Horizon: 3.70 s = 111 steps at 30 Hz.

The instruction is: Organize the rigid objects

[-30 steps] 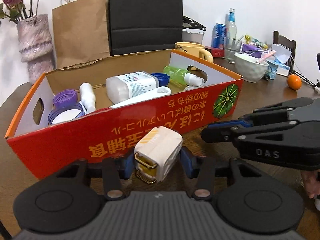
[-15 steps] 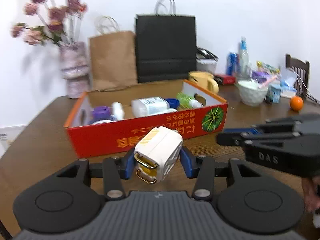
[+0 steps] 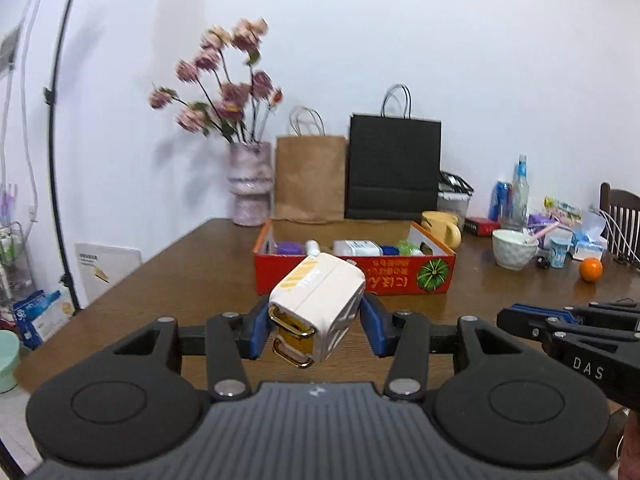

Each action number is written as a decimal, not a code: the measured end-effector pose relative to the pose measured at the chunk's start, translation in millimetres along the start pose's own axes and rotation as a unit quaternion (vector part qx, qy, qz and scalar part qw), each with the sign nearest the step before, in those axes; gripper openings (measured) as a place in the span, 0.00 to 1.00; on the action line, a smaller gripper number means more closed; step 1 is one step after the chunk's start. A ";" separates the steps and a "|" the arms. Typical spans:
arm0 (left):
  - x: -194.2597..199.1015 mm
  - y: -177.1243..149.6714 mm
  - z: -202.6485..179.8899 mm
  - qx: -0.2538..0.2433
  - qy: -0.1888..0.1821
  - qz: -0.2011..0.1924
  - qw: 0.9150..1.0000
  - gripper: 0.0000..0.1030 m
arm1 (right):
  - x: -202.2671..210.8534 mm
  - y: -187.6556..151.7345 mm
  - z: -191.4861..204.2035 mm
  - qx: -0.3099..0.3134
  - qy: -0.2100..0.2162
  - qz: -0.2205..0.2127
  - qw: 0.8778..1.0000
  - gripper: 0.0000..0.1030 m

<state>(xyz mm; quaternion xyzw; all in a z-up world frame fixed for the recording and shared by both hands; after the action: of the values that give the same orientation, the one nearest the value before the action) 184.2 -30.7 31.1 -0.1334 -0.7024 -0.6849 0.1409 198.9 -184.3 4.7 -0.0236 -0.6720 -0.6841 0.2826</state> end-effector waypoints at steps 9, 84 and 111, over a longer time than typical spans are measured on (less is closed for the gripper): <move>27.5 -6.8 3.1 0.000 -0.005 -0.012 1.000 0.46 | 27.1 -5.5 15.7 0.004 -0.003 -0.015 1.000 0.08; -403.5 181.1 9.8 0.002 0.006 0.298 0.954 0.92 | -351.2 162.7 -168.7 -0.035 -0.049 0.302 0.951 0.87; -96.6 108.8 54.7 -0.021 0.019 -0.026 0.999 1.00 | -73.3 116.3 -89.8 -0.020 -0.087 -0.054 0.995 1.00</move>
<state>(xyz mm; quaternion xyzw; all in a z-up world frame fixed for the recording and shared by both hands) 314.1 27.3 93.7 -0.1054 -0.6880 -0.7056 0.1335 340.3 -234.7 71.3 -0.0522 -0.6805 -0.7070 0.1854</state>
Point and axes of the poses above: each gripper's, at about its wrist camera, not at the fingertips, and x roughly against the way its jaws point, z to its left, y to its top, the point moved 6 cm from there along -x, roughly the way its jaws point, and after that the axes turned 6 degrees about z, right-handed, at the moved point
